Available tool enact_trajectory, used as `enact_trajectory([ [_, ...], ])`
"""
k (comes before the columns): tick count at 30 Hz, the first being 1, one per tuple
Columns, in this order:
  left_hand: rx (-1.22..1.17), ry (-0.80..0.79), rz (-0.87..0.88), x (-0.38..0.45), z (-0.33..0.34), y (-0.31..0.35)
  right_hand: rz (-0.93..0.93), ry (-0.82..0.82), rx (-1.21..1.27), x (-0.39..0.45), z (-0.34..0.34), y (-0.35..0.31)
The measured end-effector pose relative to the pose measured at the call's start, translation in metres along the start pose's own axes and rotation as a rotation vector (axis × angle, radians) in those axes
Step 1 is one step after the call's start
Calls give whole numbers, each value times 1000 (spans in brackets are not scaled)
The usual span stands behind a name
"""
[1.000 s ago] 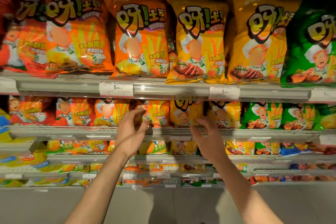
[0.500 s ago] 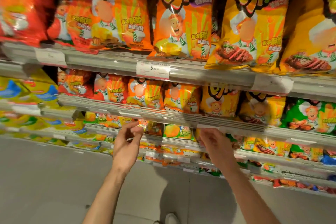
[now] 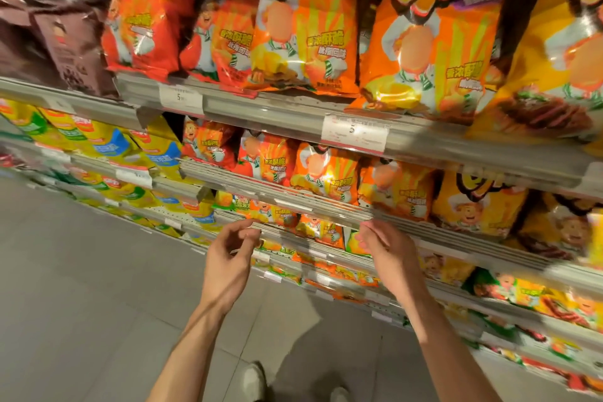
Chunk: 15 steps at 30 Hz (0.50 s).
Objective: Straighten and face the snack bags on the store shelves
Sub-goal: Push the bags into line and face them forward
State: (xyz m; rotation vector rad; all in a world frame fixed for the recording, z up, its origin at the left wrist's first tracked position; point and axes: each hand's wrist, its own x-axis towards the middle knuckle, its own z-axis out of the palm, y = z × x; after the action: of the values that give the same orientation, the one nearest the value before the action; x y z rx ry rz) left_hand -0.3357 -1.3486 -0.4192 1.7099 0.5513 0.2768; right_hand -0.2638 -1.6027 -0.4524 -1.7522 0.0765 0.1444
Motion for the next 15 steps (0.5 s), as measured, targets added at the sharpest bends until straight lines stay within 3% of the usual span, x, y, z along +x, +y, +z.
enact_trajectory([
  [7, -26, -63, -26, 57, -54, -23, -29, 97, -65, -2, 65, 2],
  [12, 26, -158, 6, 107, -98, -48, 62, 295, -93, -11, 125, 5],
  [15, 31, -211, 27, 127, -117, -60, 110, 331, -102, -24, 153, -1],
])
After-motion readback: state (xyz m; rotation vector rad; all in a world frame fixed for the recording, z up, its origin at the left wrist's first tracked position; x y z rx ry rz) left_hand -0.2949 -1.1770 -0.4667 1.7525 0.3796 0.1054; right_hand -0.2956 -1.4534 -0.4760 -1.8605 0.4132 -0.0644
